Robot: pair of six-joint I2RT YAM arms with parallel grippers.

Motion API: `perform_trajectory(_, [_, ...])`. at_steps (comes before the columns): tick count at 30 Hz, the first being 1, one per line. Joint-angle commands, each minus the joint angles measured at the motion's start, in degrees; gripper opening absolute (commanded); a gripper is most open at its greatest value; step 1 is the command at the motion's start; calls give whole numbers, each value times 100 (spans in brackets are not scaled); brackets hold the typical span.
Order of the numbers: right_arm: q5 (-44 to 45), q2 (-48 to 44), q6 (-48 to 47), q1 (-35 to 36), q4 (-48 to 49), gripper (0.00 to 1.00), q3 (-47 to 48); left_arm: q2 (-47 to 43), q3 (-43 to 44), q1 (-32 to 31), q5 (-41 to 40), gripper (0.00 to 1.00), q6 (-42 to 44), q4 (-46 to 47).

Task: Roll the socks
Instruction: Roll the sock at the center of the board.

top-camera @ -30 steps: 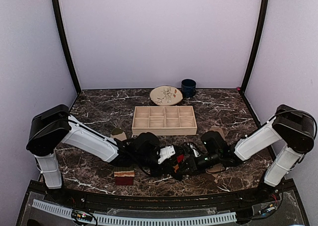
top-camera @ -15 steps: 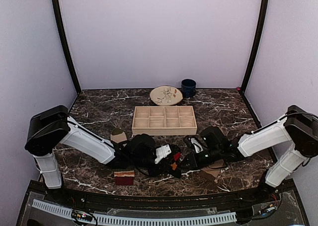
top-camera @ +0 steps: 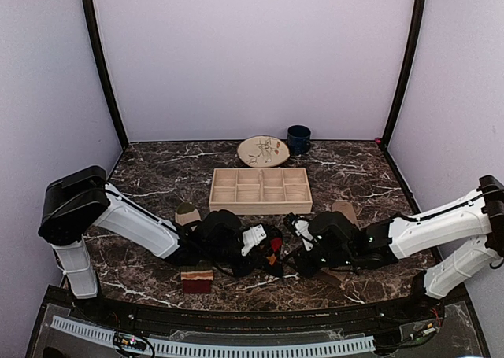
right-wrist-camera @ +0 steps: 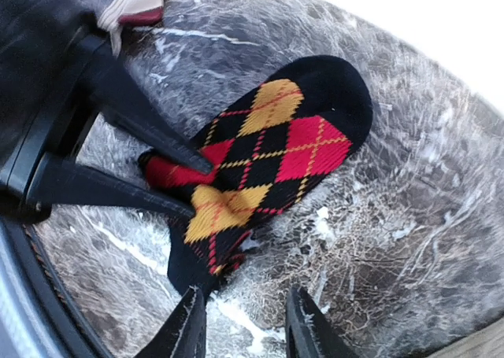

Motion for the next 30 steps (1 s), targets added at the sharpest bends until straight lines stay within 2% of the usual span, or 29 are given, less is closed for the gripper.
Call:
perform_trajectory(1, [1635, 7, -658, 622, -273, 35, 199, 5, -194, 171, 0, 26, -62, -265])
perform_trajectory(9, [3223, 715, -1294, 1578, -380, 44, 592, 5, -203, 301, 442, 26, -55, -304])
perform_trajectory(14, [3823, 1374, -1687, 2041, -377, 52, 938, -56, -283, 371, 663, 26, -79, -276])
perform_trajectory(23, [3802, 2139, -2233, 2223, -202, 57, 1307, -101, -360, 447, 954, 26, -89, -249])
perform_trajectory(30, [3896, 2476, -2525, 2228, -131, 64, 1555, -109, -399, 474, 1203, 26, -4, -236])
